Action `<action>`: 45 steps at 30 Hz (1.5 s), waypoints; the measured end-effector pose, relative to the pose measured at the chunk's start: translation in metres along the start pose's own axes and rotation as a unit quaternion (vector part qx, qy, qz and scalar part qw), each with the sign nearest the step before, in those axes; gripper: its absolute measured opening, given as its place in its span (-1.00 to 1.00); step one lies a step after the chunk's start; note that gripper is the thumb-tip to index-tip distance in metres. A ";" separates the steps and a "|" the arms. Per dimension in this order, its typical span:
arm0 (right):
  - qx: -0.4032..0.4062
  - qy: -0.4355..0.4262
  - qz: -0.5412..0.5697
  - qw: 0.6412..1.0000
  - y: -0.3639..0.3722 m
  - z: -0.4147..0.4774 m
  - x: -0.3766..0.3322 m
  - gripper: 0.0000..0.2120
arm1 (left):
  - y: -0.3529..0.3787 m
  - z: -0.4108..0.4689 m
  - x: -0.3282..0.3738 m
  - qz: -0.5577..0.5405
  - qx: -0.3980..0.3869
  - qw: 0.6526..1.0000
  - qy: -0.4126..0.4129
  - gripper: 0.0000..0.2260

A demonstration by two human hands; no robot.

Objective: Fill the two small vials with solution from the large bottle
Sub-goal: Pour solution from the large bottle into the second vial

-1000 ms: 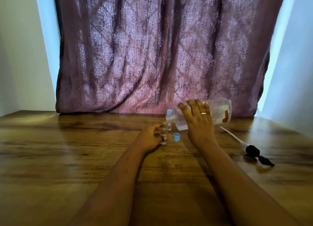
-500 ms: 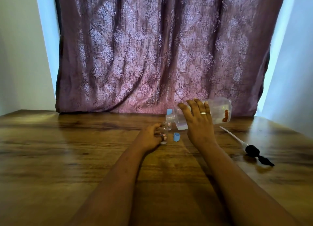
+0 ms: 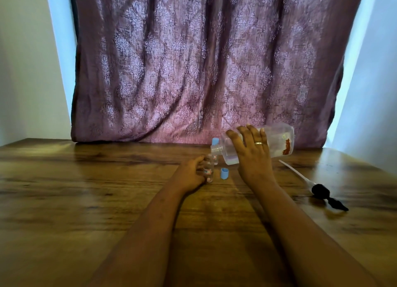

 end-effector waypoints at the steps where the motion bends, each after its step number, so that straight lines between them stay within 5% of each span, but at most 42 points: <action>1: 0.000 0.000 0.000 1.000 0.000 0.000 0.000 -0.11 | 0.000 0.000 0.000 -0.002 0.000 1.000 -0.002 -0.36; 45: 0.017 -0.005 0.011 1.000 -0.001 0.000 0.001 -0.11 | 0.001 -0.001 0.004 0.016 -0.010 1.000 0.010 -0.54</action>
Point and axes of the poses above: each hand's wrist, its own z-axis towards the middle knuckle, its own y-axis out of the palm, x = y × z, the point moved 6 cm from there along z, towards the middle knuckle, and after that the axes turned 12 degrees about y, right-handed, at the moved point
